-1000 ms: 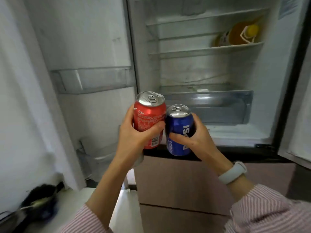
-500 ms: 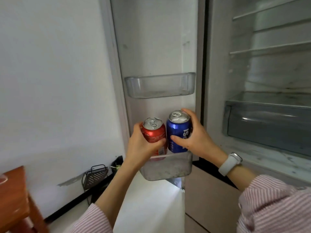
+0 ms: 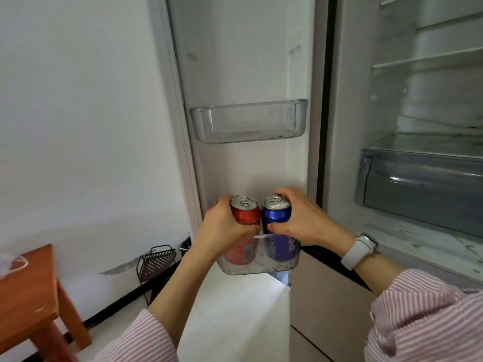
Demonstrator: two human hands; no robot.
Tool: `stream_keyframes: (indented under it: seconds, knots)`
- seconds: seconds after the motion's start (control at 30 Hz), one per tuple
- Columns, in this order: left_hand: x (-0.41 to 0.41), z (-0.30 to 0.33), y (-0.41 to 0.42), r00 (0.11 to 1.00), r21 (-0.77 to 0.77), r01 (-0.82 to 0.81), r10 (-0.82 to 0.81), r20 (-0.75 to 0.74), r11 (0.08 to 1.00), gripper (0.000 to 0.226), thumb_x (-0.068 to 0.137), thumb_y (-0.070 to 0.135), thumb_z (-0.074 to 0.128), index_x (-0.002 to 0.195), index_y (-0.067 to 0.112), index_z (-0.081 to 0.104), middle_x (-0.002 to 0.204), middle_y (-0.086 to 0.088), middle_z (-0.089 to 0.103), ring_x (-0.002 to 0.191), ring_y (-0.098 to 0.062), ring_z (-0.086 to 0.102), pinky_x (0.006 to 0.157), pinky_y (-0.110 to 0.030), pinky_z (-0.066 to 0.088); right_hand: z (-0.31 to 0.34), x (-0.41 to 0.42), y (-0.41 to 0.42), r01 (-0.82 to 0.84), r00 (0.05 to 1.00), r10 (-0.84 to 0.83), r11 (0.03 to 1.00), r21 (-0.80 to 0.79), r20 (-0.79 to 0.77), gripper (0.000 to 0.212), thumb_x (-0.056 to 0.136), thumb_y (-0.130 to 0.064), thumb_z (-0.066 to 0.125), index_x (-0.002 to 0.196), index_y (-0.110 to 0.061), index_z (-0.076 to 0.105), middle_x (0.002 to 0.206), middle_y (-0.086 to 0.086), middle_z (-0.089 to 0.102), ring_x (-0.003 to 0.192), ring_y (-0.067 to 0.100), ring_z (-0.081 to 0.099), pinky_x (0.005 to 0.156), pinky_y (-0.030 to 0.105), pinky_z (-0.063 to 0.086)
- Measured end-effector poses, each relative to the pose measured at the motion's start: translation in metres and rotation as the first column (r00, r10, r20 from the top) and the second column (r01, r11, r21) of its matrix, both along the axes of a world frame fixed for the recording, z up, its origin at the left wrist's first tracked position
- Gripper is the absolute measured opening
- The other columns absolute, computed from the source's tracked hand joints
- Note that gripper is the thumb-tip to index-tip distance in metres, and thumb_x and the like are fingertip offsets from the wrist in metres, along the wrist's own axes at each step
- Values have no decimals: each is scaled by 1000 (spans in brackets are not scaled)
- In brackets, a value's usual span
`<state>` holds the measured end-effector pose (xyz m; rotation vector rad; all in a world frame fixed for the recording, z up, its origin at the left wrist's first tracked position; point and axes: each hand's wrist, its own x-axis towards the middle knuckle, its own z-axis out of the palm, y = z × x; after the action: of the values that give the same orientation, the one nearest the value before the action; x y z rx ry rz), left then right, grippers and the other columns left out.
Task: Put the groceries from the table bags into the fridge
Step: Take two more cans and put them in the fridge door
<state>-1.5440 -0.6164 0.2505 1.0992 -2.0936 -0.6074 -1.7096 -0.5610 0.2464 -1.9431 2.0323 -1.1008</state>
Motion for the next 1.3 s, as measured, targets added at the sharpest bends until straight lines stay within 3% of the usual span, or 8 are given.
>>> stream_keyframes:
  seconds: [0.17,0.4,0.53,0.7,0.87,1.0,1.13,1.3]
  knots:
    - [-2,2,-2,998,-12,-3,3,60,1000,80,65,22,76,134,16,36,126,-2,47,114,-21,50,80,-19,37,1,6,1,-3,997,5,1000,-27,75,73,67,-15,75,130,-16,37,122,-1,40,103,12,44,83,21,36]
    - [-2,5,-6,992,-73,13,-3,127,997,63,74,28,72,130,13,46,128,-8,45,112,-22,47,85,-20,33,2,6,-5,-12,1000,12,1000,-5,-14,65,81,-25,67,136,-13,35,135,3,36,120,16,39,94,18,29]
    - [4,-5,-2,976,-222,23,26,218,975,66,87,42,55,141,12,32,142,-7,37,127,-22,40,101,-28,33,-8,5,-3,-2,997,-3,997,-79,-73,60,87,-24,58,140,-13,31,141,0,31,130,15,32,101,17,22]
    - [8,-18,0,991,-385,-9,59,117,923,56,89,40,49,136,10,42,138,-8,45,126,-22,42,102,-32,35,-24,9,2,22,991,-51,974,-223,-125,49,94,-21,46,140,-11,33,148,1,28,141,18,14,114,28,13]
    - [30,-43,19,996,-499,-92,80,-46,862,50,85,37,44,128,12,51,131,-7,52,122,-23,48,101,-39,40,-42,43,20,-15,990,-65,840,-542,-127,39,88,-18,40,121,-2,55,129,14,52,127,24,39,110,34,30]
    - [84,-81,29,967,-502,-218,254,2,837,47,85,34,45,126,13,51,129,-10,53,123,-28,47,99,-48,40,-70,96,18,-193,961,56,838,-511,-271,37,87,-17,43,119,-7,57,125,9,58,124,19,44,109,45,30]
    - [168,-130,20,869,-421,-295,424,255,858,45,83,33,42,119,9,54,122,-14,57,117,-33,52,91,-52,45,-108,156,5,-336,921,198,841,-424,-336,36,87,-12,41,119,-4,57,130,12,54,130,24,39,112,51,23]
    - [279,-182,12,707,-291,-473,555,437,832,46,83,30,53,124,9,54,127,-15,55,120,-35,50,96,-54,40,-168,255,-33,-426,856,385,904,-48,-346,42,87,-25,38,120,-6,55,128,14,55,124,32,46,100,50,41]
